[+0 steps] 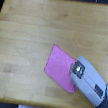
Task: Folding a cloth
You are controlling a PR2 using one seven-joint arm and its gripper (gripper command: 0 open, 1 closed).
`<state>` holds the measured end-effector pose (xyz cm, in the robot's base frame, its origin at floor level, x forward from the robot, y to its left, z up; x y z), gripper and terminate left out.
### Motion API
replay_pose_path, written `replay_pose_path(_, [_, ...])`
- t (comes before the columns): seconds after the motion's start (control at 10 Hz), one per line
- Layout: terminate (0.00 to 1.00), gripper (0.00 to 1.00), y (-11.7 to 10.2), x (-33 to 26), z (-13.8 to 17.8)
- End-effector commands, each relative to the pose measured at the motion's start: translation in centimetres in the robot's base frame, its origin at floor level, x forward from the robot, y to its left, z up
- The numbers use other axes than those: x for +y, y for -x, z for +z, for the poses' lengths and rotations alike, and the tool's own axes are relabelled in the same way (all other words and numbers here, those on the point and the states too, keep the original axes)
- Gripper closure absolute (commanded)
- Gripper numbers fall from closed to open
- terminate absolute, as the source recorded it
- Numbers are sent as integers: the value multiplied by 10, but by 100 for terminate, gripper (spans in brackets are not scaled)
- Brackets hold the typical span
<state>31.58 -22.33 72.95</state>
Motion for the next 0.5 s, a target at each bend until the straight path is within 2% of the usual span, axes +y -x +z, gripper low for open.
replay_pose_path(0.0, [0, 100, 37, 66, 66])
replay_pose_path(0.3, [0, 100, 25, 87, 80])
replay_pose_path(0.4, [0, 100, 15, 97, 85])
